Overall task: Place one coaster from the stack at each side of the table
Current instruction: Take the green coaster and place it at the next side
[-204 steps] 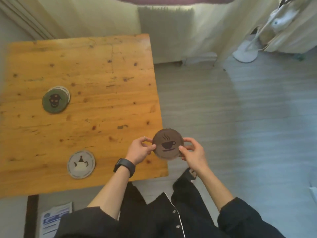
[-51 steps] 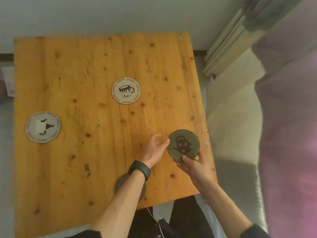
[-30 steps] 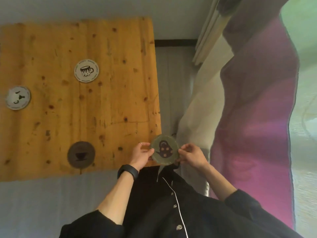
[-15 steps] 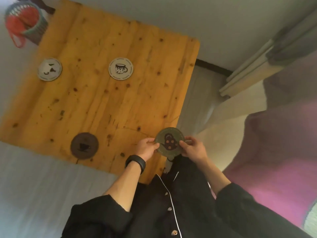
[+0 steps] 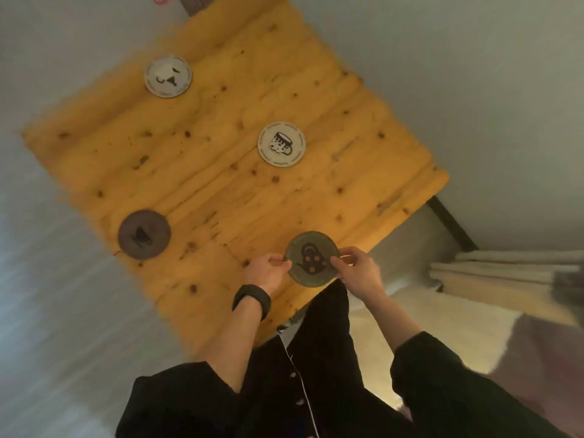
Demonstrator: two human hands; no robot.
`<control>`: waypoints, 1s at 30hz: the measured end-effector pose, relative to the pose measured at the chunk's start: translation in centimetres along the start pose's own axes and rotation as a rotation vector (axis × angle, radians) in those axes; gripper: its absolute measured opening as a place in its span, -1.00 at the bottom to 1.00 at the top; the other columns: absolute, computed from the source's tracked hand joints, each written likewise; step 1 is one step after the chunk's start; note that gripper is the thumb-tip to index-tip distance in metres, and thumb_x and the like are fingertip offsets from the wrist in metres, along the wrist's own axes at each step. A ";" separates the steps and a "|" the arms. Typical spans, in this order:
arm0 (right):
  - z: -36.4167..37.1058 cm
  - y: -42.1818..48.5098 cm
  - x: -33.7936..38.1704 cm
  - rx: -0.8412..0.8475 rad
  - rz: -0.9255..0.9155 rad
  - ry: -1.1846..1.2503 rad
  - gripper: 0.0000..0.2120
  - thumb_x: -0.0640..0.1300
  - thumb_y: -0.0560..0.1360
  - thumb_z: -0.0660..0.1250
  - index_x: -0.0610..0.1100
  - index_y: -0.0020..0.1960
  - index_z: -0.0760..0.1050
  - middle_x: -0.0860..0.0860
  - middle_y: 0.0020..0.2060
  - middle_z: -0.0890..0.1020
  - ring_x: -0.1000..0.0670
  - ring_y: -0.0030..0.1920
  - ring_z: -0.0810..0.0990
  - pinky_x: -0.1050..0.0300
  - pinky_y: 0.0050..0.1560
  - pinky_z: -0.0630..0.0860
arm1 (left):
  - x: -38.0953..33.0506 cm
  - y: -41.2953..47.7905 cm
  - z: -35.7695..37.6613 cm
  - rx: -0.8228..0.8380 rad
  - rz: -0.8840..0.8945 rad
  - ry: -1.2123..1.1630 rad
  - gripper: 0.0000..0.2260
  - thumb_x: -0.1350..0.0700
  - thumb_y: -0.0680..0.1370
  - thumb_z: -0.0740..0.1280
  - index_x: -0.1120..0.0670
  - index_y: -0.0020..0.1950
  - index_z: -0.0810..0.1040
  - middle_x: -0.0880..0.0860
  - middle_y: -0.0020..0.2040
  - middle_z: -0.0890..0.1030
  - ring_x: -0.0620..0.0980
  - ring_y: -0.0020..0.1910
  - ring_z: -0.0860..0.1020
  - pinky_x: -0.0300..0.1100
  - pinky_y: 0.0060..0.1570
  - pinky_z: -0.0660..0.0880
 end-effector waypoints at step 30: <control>0.8 9.9 4.0 0.333 -0.421 -0.888 -0.80 0.18 0.56 0.30 0.06 0.01 0.52 0.06 -0.20 0.63 -0.06 -0.13 0.64 0.10 -0.20 0.47 | 2.5 -0.9 6.9 -0.734 -0.316 -0.233 -0.78 -0.09 0.51 0.37 -0.03 0.08 0.65 0.02 0.48 0.23 0.10 0.43 0.28 0.12 0.42 0.21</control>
Point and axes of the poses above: each hand's wrist, its own y-axis towards the middle knuckle, its own z-axis out of the palm, x = y × z, the point moved 10 cm from there along y, towards the middle knuckle
